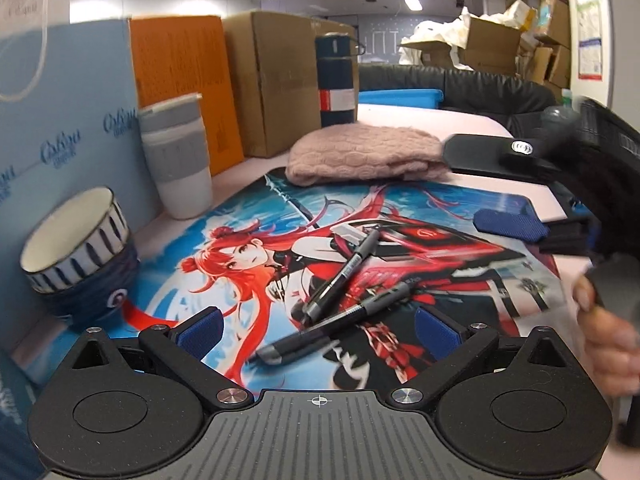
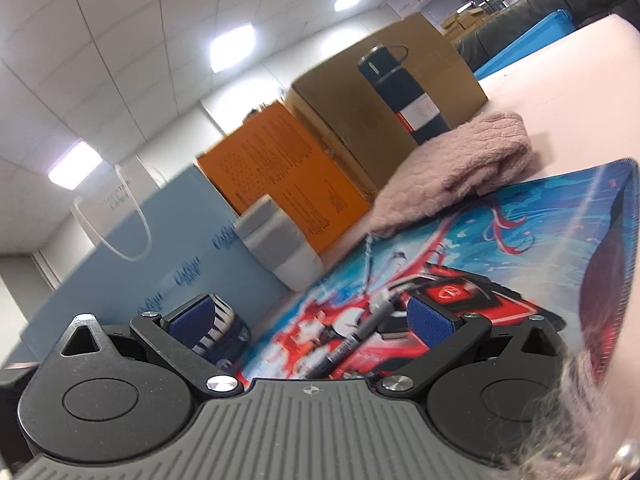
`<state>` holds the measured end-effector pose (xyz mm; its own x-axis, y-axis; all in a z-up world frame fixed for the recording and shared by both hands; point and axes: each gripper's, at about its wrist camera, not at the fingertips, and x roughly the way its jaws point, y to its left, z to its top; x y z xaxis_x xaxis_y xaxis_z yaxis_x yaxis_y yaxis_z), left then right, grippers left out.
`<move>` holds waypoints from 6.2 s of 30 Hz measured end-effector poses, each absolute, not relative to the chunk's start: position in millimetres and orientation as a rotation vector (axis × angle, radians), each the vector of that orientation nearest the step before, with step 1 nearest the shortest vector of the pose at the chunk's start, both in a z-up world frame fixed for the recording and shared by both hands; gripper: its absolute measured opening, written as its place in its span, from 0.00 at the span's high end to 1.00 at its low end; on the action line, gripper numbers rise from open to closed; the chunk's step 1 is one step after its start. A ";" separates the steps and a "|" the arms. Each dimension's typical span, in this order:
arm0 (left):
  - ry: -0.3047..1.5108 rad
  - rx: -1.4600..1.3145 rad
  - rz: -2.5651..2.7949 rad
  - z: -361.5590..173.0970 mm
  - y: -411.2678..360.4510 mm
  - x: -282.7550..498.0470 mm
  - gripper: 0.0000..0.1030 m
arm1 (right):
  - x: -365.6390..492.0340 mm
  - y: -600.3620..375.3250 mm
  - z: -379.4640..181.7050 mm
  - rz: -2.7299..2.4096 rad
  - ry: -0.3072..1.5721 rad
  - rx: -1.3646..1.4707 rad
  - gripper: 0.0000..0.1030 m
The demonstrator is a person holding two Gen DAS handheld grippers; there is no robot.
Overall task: Organize rigid objects
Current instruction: 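Lower the left gripper onto a black marker on the mat and close it, then lift the black marker with the left gripper, carry it over the box, open, then close the right gripper on the black pen lying beside the box, then lift the black pen with the right gripper and open it over the box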
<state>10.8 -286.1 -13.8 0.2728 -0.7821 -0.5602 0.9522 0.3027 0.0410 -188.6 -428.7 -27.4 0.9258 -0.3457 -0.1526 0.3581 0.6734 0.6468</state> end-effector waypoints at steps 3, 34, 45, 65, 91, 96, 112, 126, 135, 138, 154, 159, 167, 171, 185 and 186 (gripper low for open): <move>0.517 0.413 -1.226 -18.2 -295.2 18.2 0.06 | -185.7 -431.5 -30.2 -0.396 0.025 0.735 0.00; 0.694 0.463 -1.237 -22.0 -304.5 -0.7 0.72 | -182.0 -431.4 -36.6 -0.400 0.069 0.750 0.00; 0.693 0.366 -1.196 -17.4 -269.6 6.9 0.87 | -175.9 -427.6 -32.4 -0.408 0.108 0.725 0.00; 0.568 0.149 -1.172 22.1 -142.4 9.2 1.00 | -130.8 -362.3 -3.7 -0.165 0.197 0.798 0.00; 0.650 -0.024 -0.936 10.6 -87.6 49.4 0.24 | -33.5 -312.4 8.7 0.180 0.634 -0.068 0.02; 0.628 -0.035 -0.942 16.8 -85.2 48.6 0.21 | -23.6 -295.2 4.9 0.319 0.704 -0.261 0.03; 0.595 -0.141 -0.992 37.1 -65.0 46.6 0.19 | 37.0 -291.2 -14.5 0.496 0.826 -0.207 0.53; 0.558 -0.218 -0.974 51.3 -45.1 49.0 0.19 | -3.6 -274.6 13.9 0.606 0.760 -0.197 0.86; 0.543 -0.335 -0.986 62.9 -23.1 57.9 0.17 | -50.9 -270.7 56.5 0.587 0.551 -0.150 0.86; 0.537 -0.355 -0.972 65.2 -16.7 59.6 0.17 | -57.6 -275.2 72.5 0.546 0.437 -0.101 0.86; 0.521 -0.473 -0.854 66.5 26.5 88.6 0.14 | 6.3 -231.0 113.6 0.368 0.079 0.118 0.86; 0.526 -0.493 -0.842 64.6 36.2 95.1 0.13 | 37.2 -209.6 92.7 0.296 0.176 0.049 0.86; 0.537 -0.516 -0.821 60.5 43.3 101.7 0.12 | 57.3 -177.3 59.4 0.211 0.309 -0.210 0.86; 0.543 -0.513 -0.818 59.9 43.1 101.3 0.12 | 62.1 -163.7 49.1 0.206 0.351 -0.294 0.86; 0.528 -0.529 -0.811 61.7 49.3 101.0 0.11 | 78.6 -137.0 38.3 0.320 0.423 -0.263 0.80; 0.527 -0.530 -0.810 61.9 49.6 101.1 0.11 | 80.5 -136.1 37.2 0.331 0.438 -0.248 0.80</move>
